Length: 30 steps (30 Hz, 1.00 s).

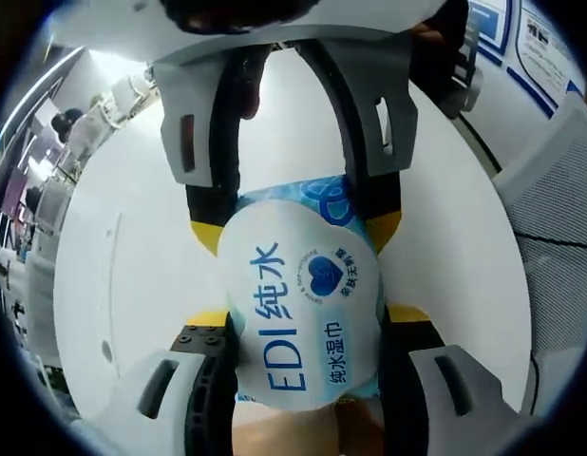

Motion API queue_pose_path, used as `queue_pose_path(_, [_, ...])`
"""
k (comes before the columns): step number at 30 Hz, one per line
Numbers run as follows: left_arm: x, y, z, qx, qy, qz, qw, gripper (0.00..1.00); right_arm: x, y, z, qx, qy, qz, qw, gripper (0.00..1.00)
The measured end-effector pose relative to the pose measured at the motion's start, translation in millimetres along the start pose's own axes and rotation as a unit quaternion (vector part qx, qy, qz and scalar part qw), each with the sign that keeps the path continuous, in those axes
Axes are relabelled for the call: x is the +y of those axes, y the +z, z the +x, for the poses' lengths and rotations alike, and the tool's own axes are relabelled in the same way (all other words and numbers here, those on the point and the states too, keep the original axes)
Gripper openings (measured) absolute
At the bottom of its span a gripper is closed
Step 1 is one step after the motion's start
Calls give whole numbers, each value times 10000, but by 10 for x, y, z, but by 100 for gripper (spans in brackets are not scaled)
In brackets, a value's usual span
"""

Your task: Operate the shoe box by opening the lid, removing the specified soft item, and placing it in the target area until the item is outside and the box remains undamaged.

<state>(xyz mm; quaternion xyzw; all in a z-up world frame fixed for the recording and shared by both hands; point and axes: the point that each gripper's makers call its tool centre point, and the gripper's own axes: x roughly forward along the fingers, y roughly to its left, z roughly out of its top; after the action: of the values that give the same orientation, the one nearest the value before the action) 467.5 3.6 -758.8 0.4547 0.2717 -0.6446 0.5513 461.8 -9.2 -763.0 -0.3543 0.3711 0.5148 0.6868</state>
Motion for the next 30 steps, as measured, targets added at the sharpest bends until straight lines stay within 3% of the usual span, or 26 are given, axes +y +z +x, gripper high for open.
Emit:
queue_pose_path(19, [-26, -42, 66, 43, -36, 25, 10000, 59, 12, -50, 105, 22, 62, 47, 10000, 57])
queue_pose_path(30, [-21, -1, 51, 21, -48, 40, 10000, 58, 9, -55, 49, 37, 39, 49, 10000, 55])
